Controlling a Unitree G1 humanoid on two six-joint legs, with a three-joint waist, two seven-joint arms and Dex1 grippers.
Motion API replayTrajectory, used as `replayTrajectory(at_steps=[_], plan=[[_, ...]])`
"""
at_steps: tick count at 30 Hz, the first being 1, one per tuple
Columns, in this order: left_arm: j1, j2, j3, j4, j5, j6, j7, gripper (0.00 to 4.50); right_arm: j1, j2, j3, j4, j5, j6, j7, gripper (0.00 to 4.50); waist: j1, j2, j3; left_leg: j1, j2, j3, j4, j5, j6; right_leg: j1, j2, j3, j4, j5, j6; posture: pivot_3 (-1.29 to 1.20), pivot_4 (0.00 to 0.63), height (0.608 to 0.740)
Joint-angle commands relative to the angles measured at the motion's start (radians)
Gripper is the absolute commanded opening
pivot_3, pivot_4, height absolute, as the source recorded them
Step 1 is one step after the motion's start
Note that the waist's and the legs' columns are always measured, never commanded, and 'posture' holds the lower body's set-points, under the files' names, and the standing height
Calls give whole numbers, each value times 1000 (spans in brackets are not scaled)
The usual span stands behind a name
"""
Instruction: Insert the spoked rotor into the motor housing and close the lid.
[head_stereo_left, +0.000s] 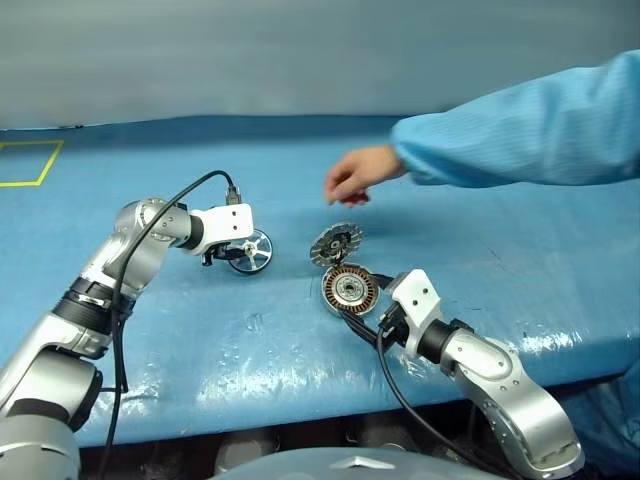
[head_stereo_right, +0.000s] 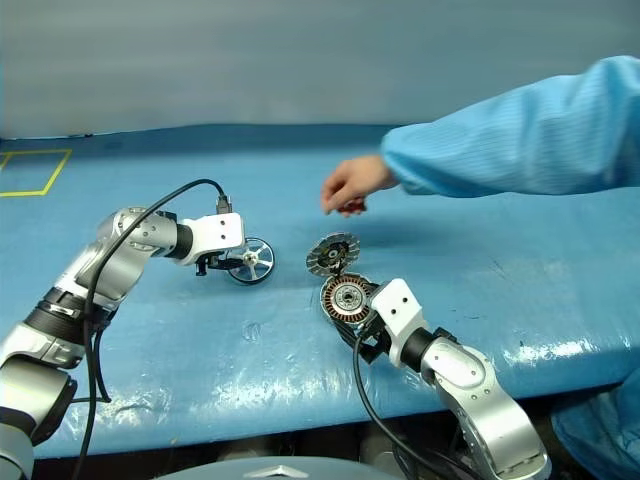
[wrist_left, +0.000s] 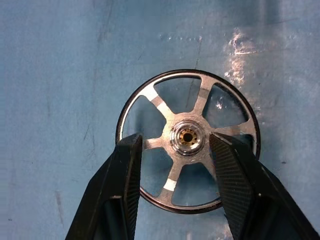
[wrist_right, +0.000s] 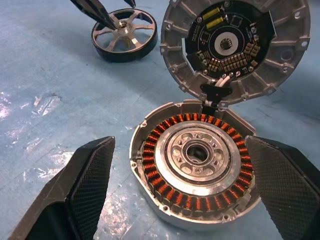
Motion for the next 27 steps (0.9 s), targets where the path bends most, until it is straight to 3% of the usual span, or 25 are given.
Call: replayTrajectory(at_steps=[1,27], plan=[[-18,0,10,9,24,-48,-9,2257,-1,4,-14,-37,-7,-25,-9,4410,0,0,0,0,0,0,0,0,0,0,0,0,0,0,0,0,150,740],[47,-2,78,-32,-9,-57,-19,2257,-46,-12,-16,-2,-3,-24,20,4410,-1,0,0,0,0,0,1,0,0,0,0,0,0,4,4,0,150,740]])
